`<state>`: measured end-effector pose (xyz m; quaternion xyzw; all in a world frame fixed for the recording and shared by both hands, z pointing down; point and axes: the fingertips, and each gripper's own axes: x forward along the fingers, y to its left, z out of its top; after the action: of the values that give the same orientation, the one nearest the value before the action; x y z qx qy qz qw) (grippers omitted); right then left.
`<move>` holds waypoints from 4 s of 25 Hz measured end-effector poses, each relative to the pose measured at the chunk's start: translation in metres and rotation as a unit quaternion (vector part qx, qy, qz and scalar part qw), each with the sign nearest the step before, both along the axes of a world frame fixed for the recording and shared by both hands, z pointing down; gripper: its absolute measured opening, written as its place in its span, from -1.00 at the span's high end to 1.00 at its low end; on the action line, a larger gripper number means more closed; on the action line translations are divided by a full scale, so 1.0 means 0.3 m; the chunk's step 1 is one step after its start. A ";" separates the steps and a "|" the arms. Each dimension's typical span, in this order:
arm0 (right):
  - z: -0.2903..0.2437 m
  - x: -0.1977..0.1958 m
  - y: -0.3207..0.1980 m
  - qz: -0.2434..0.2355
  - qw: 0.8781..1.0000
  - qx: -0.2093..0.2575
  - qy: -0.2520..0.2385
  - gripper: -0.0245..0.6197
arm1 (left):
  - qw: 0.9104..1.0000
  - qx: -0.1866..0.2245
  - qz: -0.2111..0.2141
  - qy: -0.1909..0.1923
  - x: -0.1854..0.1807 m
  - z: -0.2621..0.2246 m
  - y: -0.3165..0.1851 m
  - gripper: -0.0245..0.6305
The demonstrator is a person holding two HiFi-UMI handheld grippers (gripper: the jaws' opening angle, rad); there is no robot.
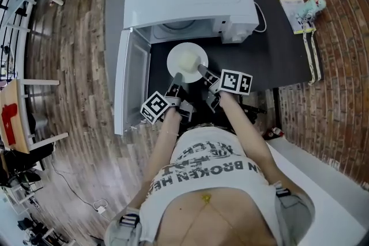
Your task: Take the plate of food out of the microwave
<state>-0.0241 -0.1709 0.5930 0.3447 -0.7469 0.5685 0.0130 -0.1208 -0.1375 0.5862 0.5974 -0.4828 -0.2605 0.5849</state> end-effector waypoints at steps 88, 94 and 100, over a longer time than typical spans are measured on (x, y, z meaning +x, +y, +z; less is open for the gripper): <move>-0.030 0.409 0.772 -0.064 0.998 -0.009 -0.024 0.77 | 0.998 0.003 -0.067 -0.020 0.426 -0.043 0.816 0.87; -0.030 0.393 0.770 -0.059 0.998 -0.009 -0.022 0.77 | 0.998 0.006 -0.060 -0.020 0.408 -0.042 0.810 0.87; -0.030 0.392 0.769 -0.055 0.998 -0.009 -0.020 0.77 | 0.998 0.004 -0.056 -0.016 0.406 -0.041 0.807 0.87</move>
<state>0.0936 0.0598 0.5841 0.2915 -0.7596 0.5805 0.0325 0.0011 0.1045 0.5740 0.5759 -0.5239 -0.2855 0.5588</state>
